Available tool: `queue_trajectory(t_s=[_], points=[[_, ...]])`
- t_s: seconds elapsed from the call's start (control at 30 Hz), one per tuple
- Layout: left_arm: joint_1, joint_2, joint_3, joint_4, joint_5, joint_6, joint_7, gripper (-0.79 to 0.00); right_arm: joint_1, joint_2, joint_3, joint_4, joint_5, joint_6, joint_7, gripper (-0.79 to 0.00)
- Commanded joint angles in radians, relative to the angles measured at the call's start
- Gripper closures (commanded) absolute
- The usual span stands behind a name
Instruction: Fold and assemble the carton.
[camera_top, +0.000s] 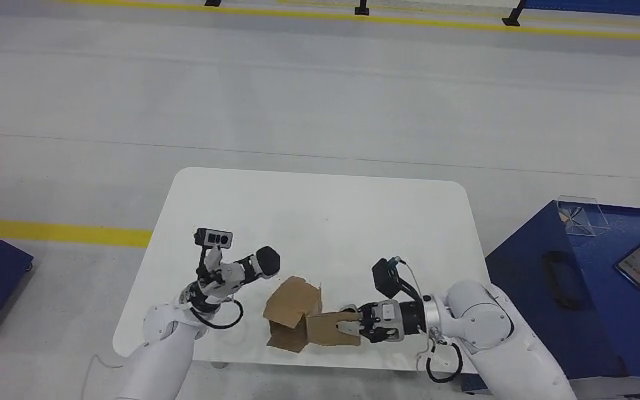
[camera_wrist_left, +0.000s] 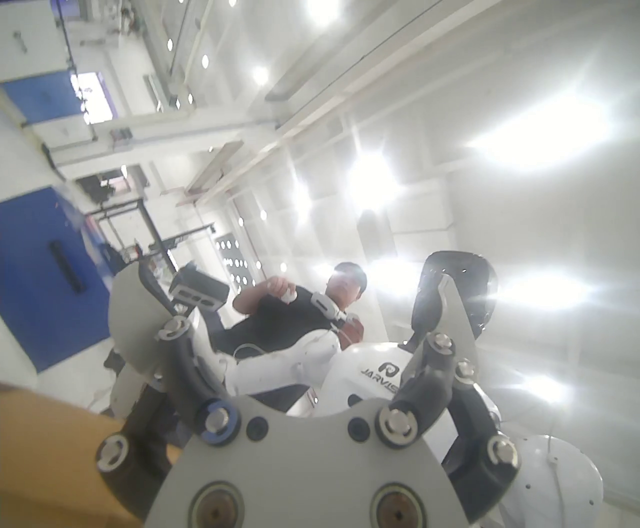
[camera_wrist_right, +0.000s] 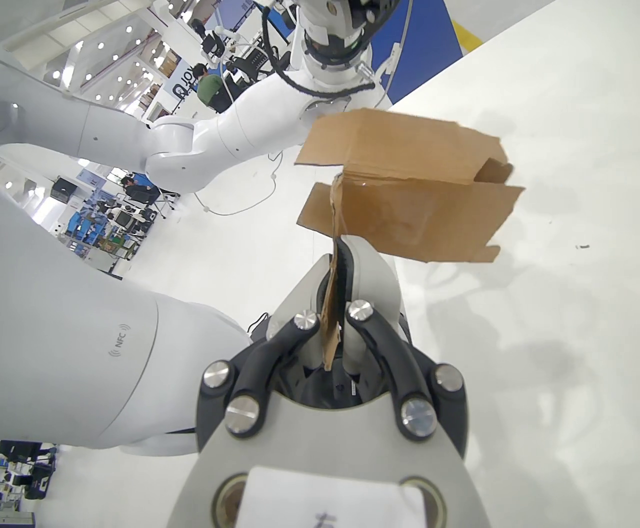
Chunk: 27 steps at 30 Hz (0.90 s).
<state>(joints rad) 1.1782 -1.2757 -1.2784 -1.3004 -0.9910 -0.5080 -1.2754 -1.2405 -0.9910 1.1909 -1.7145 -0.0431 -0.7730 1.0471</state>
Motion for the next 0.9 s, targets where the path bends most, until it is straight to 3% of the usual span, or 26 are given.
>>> queue_trajectory(t_s=[0.0,0.1,0.3,0.87], points=[[0.001,0.002,0.021,-0.011,0.064,0.029,-0.027,-0.785,-0.009,0.007,0.006,-0.011,0.003,-0.006,-0.006,0.0],[-0.003,0.005,0.046,-0.012,0.109,0.077,-0.1,-0.785,-0.022,0.019,0.016,-0.021,0.0,-0.012,-0.012,0.0],[-0.023,0.005,0.073,0.038,0.141,0.106,-0.131,-0.785,-0.048,0.037,0.031,-0.043,-0.005,-0.032,-0.032,0.0],[-0.02,0.007,0.091,0.061,0.204,0.075,-0.112,-0.785,-0.081,0.061,0.014,-0.098,-0.009,-0.043,-0.049,0.0]])
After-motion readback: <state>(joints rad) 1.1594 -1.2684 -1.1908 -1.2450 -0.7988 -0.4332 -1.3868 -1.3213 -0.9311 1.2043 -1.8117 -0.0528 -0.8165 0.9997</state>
